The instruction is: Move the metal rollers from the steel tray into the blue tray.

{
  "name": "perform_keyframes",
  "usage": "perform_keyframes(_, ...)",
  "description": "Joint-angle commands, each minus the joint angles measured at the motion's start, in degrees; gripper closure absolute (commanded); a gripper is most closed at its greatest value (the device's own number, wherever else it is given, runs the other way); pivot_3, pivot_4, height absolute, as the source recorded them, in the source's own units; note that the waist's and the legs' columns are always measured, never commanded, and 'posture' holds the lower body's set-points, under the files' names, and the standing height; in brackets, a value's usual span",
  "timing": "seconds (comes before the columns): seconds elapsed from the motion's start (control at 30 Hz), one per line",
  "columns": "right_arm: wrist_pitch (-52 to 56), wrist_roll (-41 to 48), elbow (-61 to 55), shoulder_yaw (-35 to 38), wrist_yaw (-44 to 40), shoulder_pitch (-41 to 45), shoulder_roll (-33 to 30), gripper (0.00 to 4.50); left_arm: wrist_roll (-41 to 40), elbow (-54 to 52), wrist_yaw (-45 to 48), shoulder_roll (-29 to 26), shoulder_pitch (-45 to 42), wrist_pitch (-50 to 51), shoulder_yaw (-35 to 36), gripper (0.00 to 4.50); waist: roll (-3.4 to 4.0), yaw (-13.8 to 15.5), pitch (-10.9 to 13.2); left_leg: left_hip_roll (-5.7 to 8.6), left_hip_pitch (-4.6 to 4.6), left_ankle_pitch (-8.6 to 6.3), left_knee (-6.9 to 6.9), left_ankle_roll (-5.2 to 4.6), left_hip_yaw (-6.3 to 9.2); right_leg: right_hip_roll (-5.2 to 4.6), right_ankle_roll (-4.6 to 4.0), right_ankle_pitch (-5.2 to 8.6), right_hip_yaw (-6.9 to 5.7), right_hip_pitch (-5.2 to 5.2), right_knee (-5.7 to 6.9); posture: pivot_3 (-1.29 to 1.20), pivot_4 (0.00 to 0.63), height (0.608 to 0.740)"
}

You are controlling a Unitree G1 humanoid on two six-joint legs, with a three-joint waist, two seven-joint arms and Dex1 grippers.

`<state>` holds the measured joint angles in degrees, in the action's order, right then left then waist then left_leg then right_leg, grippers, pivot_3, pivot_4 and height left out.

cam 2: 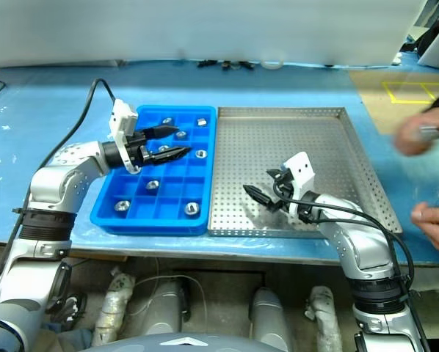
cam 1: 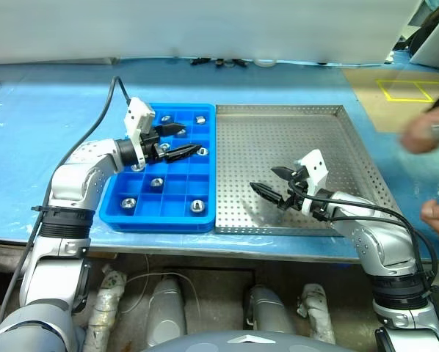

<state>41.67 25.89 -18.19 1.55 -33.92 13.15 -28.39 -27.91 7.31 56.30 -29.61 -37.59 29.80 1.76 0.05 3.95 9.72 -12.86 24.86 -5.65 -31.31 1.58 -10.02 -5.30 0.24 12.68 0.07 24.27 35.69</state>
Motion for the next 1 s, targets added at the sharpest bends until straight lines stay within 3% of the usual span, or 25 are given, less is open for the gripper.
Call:
perform_keyframes(0.03, -1.07, 0.23, -1.17, 0.47, 0.06, 0.81, 0.13, 0.02, -0.14, -1.11, 0.51, -0.02, -1.54, -0.91, 0.34, 0.00, 0.00, 0.00, 0.00, 0.00, 0.00, 0.00, 0.00, 0.00, 0.00, 0.00, 0.00, 0.00, 0.00, 0.00, 0.00, -0.17, 0.150, 0.740)
perform_keyframes(1.0, -1.70, -0.32, -0.24, 2.47, -0.74, 2.22, -1.85, 0.02, 0.36, 0.21, 0.96, 1.21, -3.28, -1.51, -0.30, 0.00, 0.00, 0.00, 0.00, 0.00, 0.00, 0.00, 0.01, 0.00, 0.00, 0.00, 0.00, 0.00, 0.00, 0.00, -0.01, -0.18, 0.150, 0.740)
